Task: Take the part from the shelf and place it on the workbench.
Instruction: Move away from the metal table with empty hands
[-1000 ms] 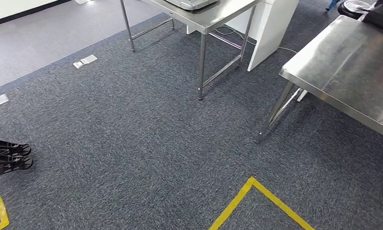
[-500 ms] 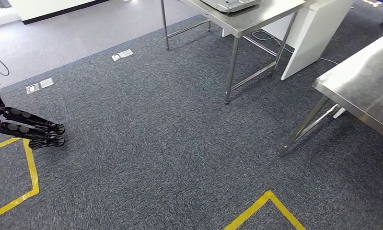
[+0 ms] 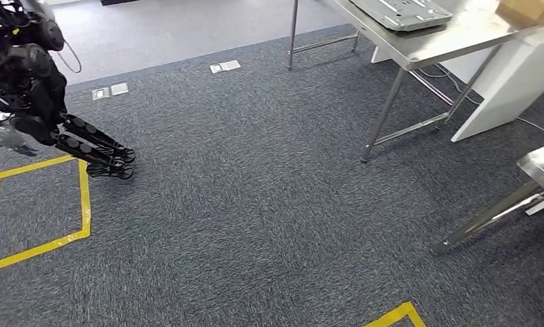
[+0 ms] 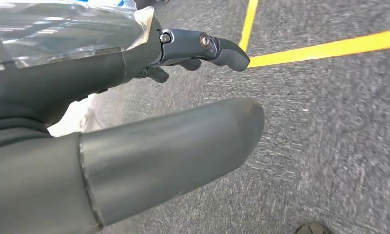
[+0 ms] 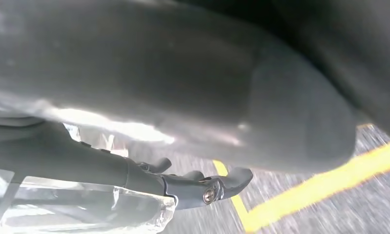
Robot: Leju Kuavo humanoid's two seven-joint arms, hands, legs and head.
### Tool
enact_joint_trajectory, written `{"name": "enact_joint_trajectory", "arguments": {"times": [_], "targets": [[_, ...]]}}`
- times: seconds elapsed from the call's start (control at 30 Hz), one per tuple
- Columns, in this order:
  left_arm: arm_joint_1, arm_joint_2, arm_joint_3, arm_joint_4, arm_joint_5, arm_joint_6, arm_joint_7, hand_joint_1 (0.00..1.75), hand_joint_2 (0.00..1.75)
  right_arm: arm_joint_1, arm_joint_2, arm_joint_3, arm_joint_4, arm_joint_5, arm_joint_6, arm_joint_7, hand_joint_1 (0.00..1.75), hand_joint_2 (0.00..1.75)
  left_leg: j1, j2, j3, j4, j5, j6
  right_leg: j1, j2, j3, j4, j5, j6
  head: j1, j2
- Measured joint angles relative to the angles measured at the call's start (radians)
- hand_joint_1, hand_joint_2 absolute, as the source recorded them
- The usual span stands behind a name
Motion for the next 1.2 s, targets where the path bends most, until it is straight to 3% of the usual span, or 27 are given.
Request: {"name": "enact_joint_trajectory", "arguments": {"times": [0.03,0.07,0.13,0.2,0.27,0.3,0.33,0.4,0.43,0.5,0.53,0.57,0.63,0.7,0.73,0.8,0.87,0.93,1.0,1.03,1.1,1.13,1.2], "targets": [[0.001,-0.002,-0.004,0.004,0.0,0.0,0.002,0.0,0.0,-0.002,0.0,0.009,0.0,0.0,0.0,0.0,0.0,0.0,0.0,-0.017,0.001,0.001,0.0,0.0,-0.001,0.002,0.001,-0.009,0.015,0.008,0.001,0.0],[0.001,-0.004,-0.007,0.007,-0.001,0.0,0.005,0.0,0.0,-0.003,0.001,0.017,0.0,0.0,0.001,-0.001,0.0,0.0,0.0,-0.036,0.003,0.002,0.0,-0.001,-0.002,0.007,0.018,-0.057,0.046,0.017,0.001,0.0],[0.002,-0.007,-0.011,0.011,-0.003,0.0,0.01,0.0,0.0,-0.002,0.002,0.03,0.003,0.0,0.004,-0.001,0.0,0.0,-0.002,-0.068,0.0,0.008,-0.002,-0.006,-0.008,0.049,0.063,-0.19,0.114,0.029,0.003,0.0],[0.003,-0.009,-0.014,0.015,-0.004,0.0,0.012,0.0,0.0,-0.002,0.004,0.038,0.006,0.0,0.006,-0.001,0.0,0.0,-0.004,-0.091,-0.008,0.012,-0.002,-0.016,-0.009,0.081,0.079,-0.258,0.146,0.02,0.003,0.0],[0.005,-0.01,-0.015,0.019,-0.004,0.0,0.013,0.0,0.0,-0.005,0.007,0.044,0.008,0.0,0.007,-0.001,0.0,0.0,-0.002,-0.108,-0.015,0.011,0.0,-0.029,-0.006,0.067,0.082,-0.261,0.151,0.0,0.001,0.0],[0.006,-0.01,-0.016,0.021,-0.003,0.0,0.013,0.0,0.0,-0.007,0.008,0.047,0.008,0.0,0.007,-0.001,0.0,0.0,-0.001,-0.097,-0.018,0.015,-0.002,-0.035,-0.006,0.057,0.085,-0.264,0.153,-0.008,-0.001,0.0],[0.007,-0.011,-0.016,0.023,-0.001,0.001,0.012,0.0,0.0,-0.007,0.009,0.049,0.008,0.0,0.007,-0.001,0.0,0.0,-0.002,-0.072,-0.026,0.031,-0.012,-0.04,-0.006,0.045,0.089,-0.266,0.156,-0.015,-0.004,0.0],[0.004,-0.014,-0.017,0.025,0.002,0.001,0.01,0.0,0.0,-0.004,0.009,0.051,0.008,0.0,0.006,-0.001,0.0,0.0,-0.004,-0.001,-0.069,0.122,-0.063,-0.048,-0.005,0.016,0.093,-0.269,0.155,-0.027,-0.012,0.0],[0.003,-0.015,-0.017,0.025,0.004,0.001,0.01,0.0,0.0,-0.003,0.009,0.051,0.008,0.0,0.006,-0.001,0.0,0.0,-0.002,0.022,-0.101,0.186,-0.093,-0.052,-0.001,0.001,0.095,-0.269,0.153,-0.031,-0.016,0.0],[0.002,-0.017,-0.021,0.025,0.005,0.001,0.013,0.0,0.0,-0.002,0.008,0.051,0.008,0.0,0.006,-0.001,0.0,0.0,0.002,0.037,-0.149,0.278,-0.122,-0.056,0.004,-0.03,0.094,-0.269,0.148,-0.038,-0.017,0.0],[0.002,-0.018,-0.023,0.025,0.006,0.001,0.014,0.0,0.0,-0.002,0.007,0.052,0.008,0.0,0.006,-0.001,0.0,0.0,0.003,0.04,-0.148,0.275,-0.11,-0.056,0.006,-0.044,0.094,-0.269,0.146,-0.04,-0.016,0.0],[0.002,-0.019,-0.025,0.025,0.006,0.001,0.014,0.0,0.0,-0.002,0.007,0.053,0.008,0.0,0.006,0.0,0.0,0.0,0.004,0.045,-0.127,0.236,-0.085,-0.054,0.007,-0.058,0.095,-0.269,0.142,-0.041,-0.017,0.0],[0.002,-0.02,-0.026,0.026,0.007,0.001,0.013,0.0,0.0,-0.002,0.009,0.059,0.008,0.0,0.006,-0.001,0.0,0.0,0.001,0.081,-0.055,0.109,-0.031,-0.046,0.011,-0.08,0.104,-0.27,0.135,-0.037,-0.016,0.0],[-0.002,-0.023,-0.026,0.026,0.007,0.001,0.013,0.0,0.0,-0.001,0.014,0.066,0.009,0.0,0.006,-0.002,0.0,0.0,-0.008,0.11,-0.012,0.035,-0.011,-0.035,0.015,-0.097,0.113,-0.272,0.128,-0.028,-0.014,0.0],[-0.003,-0.024,-0.026,0.026,0.007,0.001,0.014,0.0,0.0,-0.001,0.017,0.07,0.009,0.0,0.005,-0.002,0.0,0.0,-0.013,0.109,-0.011,0.029,-0.013,-0.03,0.015,-0.106,0.117,-0.274,0.125,-0.023,-0.014,0.0],[-0.002,-0.025,-0.026,0.027,0.006,0.001,0.016,0.0,0.0,-0.002,0.021,0.075,0.009,0.0,0.005,-0.002,0.0,0.0,-0.014,0.085,-0.009,0.018,-0.008,-0.018,0.012,-0.123,0.127,-0.276,0.119,-0.014,-0.015,0.0],[-0.002,-0.028,-0.03,0.029,0.003,0.001,0.031,0.0,0.0,-0.001,0.022,0.079,0.009,0.0,0.004,-0.002,0.0,0.0,-0.008,0.06,-0.001,0.001,0.001,-0.007,0.01,-0.088,0.119,-0.241,0.096,-0.008,-0.011,0.0],[-0.006,-0.034,-0.039,0.029,0.001,0.001,0.05,0.0,0.0,0.001,0.016,0.08,0.009,-0.001,0.002,-0.005,0.0,0.0,-0.005,0.035,0.003,-0.008,0.007,0.0,0.006,-0.031,0.064,-0.132,0.051,-0.011,-0.005,0.0],[-0.008,-0.04,-0.046,0.029,0.015,0.001,0.033,0.0,0.0,-0.001,0.008,0.08,0.009,-0.001,0.004,-0.006,0.0,0.0,-0.006,0.008,0.003,-0.007,0.008,0.002,0.004,-0.013,0.008,-0.029,0.024,-0.009,-0.003,0.0],[-0.008,-0.041,-0.045,0.029,0.023,0.001,0.006,0.0,0.0,-0.003,0.004,0.08,0.009,-0.001,0.008,-0.005,0.0,0.0,-0.006,-0.007,0.004,-0.007,0.008,0.002,0.001,-0.011,0.0,-0.018,0.032,-0.002,-0.003,0.0],[-0.008,-0.042,-0.019,0.023,0.032,0.001,-0.072,0.0,0.0,-0.006,-0.005,0.08,0.009,-0.001,0.024,-0.001,0.0,0.0,-0.005,-0.038,0.007,-0.003,0.006,-0.001,-0.009,0.002,0.029,-0.102,0.085,0.019,-0.003,0.0],[-0.007,-0.04,0.005,0.016,0.033,0.0,-0.112,0.0,0.0,-0.007,-0.01,0.08,0.01,-0.001,0.033,0.002,0.0,0.0,-0.004,-0.053,0.007,0.0,0.005,-0.005,-0.016,0.024,0.052,-0.164,0.113,0.028,-0.003,0.0],[-0.005,-0.034,0.064,-0.005,0.033,-0.004,-0.168,0.0,0.0,-0.007,-0.018,0.079,0.01,-0.003,0.047,0.005,0.0,0.0,-0.006,-0.076,0.001,0.008,0.003,-0.017,-0.022,0.057,0.079,-0.248,0.147,0.028,-0.002,0.0]]}}
